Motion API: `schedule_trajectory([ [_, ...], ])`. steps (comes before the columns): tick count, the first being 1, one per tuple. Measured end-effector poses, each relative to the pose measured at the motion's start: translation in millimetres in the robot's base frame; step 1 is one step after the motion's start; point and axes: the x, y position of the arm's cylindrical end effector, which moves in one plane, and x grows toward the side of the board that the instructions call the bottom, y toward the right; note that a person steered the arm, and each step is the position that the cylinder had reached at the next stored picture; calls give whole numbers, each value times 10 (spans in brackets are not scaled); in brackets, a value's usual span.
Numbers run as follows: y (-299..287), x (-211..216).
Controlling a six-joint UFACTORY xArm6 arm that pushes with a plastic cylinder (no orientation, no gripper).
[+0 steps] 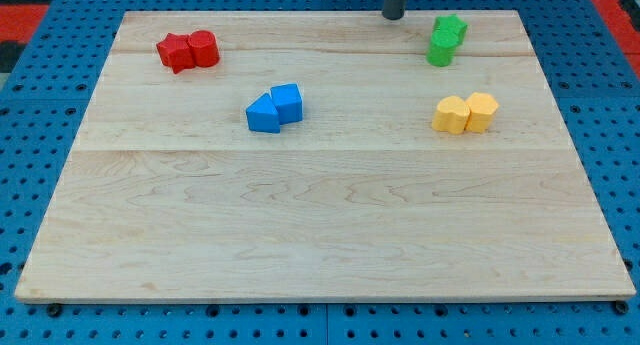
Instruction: Push the green blocks into the yellow blocks
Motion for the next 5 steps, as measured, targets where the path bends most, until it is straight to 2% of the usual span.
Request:
schedule_trajectory([
  [1, 155, -15],
  [3, 842, -18],
  [5, 855, 155],
])
